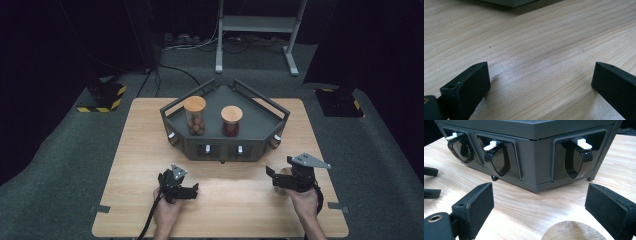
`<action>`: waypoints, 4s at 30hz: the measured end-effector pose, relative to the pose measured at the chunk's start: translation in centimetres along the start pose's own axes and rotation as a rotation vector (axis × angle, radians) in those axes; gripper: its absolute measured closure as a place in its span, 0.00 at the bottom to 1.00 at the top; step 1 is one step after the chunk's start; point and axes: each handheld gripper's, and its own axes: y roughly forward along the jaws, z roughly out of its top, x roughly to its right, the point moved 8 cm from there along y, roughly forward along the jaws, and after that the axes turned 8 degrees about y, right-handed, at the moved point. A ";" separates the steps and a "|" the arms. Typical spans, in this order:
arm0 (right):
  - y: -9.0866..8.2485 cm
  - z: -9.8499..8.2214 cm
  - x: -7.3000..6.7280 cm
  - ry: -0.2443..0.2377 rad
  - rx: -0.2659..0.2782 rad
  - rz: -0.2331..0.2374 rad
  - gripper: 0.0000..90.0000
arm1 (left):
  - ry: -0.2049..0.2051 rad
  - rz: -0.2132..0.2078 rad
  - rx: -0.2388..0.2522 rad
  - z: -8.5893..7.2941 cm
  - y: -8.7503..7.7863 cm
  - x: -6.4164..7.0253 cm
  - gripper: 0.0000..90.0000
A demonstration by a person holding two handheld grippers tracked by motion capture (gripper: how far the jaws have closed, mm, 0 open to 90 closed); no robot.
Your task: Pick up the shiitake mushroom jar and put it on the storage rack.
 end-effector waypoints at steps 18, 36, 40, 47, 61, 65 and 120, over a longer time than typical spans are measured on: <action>-0.5 -0.9 0.9 0.021 0.010 -0.018 0.09 | 0.000 0.000 0.000 0.0 0.0 0.0 0.02; -0.8 -2.3 2.1 0.034 0.014 -0.027 0.09 | 0.006 -0.001 -0.002 0.0 0.0 0.0 0.02; -0.9 -2.5 2.4 0.028 0.015 -0.031 0.09 | 0.006 -0.001 -0.002 0.0 0.0 0.0 0.02; -1.0 -2.8 2.7 0.030 0.019 -0.037 0.09 | 0.006 -0.001 -0.002 0.0 0.0 0.0 0.02; -0.7 -3.9 3.3 0.037 -0.005 -0.051 0.09 | 0.006 -0.001 -0.002 0.0 0.0 0.0 0.02; -0.6 -4.2 3.4 0.041 -0.011 -0.054 0.09 | 0.006 -0.001 -0.002 0.0 0.0 0.0 0.02; 0.4 -8.3 4.3 0.065 -0.095 -0.094 0.12 | 0.006 -0.001 -0.001 0.0 0.0 0.0 0.02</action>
